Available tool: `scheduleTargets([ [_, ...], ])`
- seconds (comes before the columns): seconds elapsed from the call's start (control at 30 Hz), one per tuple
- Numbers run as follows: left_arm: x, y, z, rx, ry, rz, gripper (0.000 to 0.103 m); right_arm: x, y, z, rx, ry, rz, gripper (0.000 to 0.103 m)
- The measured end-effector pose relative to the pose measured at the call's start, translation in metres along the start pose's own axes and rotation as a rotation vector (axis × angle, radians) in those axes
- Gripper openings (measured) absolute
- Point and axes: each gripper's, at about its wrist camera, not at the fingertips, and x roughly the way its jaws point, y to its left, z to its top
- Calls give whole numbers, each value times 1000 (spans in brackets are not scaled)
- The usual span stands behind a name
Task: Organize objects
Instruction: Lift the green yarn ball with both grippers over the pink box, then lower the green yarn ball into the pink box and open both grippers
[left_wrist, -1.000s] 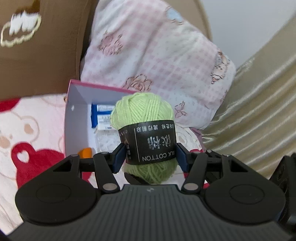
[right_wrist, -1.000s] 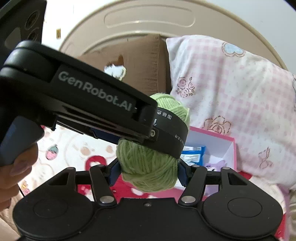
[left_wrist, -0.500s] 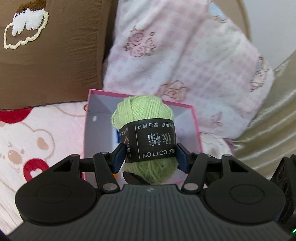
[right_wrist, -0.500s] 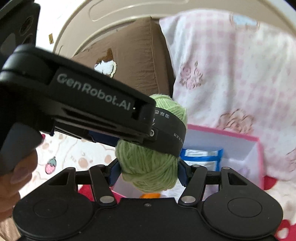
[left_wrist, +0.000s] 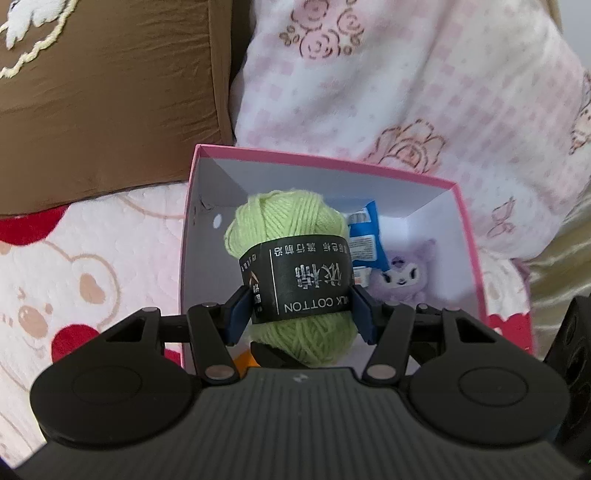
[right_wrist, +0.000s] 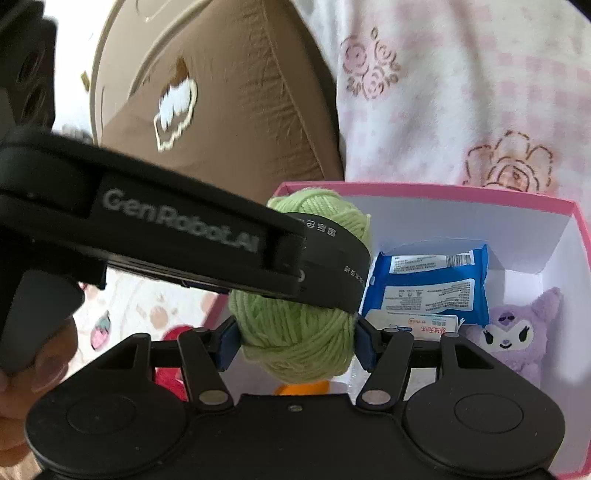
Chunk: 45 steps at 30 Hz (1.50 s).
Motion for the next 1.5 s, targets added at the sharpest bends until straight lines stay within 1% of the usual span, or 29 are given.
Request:
scheduleTargets([
  [0.1,8,-1,8,13,17,23,56,11,-9,0,21,14,26,66],
  [0.2,20,1,13,4,31,44,56,22,-20,3,55,29,52,67],
  [0.23,24,2,14,3,34,55,56,26,-24,5,76,40,65,67],
  [0.33,32,-2,12,21,25,78,55,35,-43,7,207,81,136,68],
  [0.37,34,-3,11,28,23,82,55,36,-47,8,228,89,145,68],
  [0.47,40,-10,9,60,21,105,55,36,-46,9,228,109,136,68],
  [0.6,47,-13,8,70,21,130,55,47,-60,5,263,119,135,68],
  [0.67,49,-14,5,77,11,153,55,51,-68,3,318,130,170,68],
  [0.73,49,-13,2,68,20,146,54,56,-78,2,372,152,221,69],
  [0.8,51,-11,-1,58,32,133,54,56,-78,0,353,162,209,72],
  [0.93,54,-10,-1,53,34,133,54,50,-78,-6,334,182,190,72],
  [1.0,55,-10,-2,53,25,134,54,47,-80,-9,335,182,206,77],
  [1.1,57,-10,-2,62,22,137,54,35,-84,-16,346,136,203,77],
  [1.13,57,-10,-3,64,25,137,54,31,-82,-17,334,117,197,77],
  [1.2,60,-11,-1,72,32,136,55,26,-78,-17,305,102,177,68],
  [1.3,60,-13,-3,95,41,140,55,30,-76,-16,325,107,179,58],
  [1.37,61,-14,-5,107,44,157,55,38,-73,-16,335,104,167,57],
  [1.5,59,-9,-3,93,42,142,54,49,-70,-26,377,87,149,51],
])
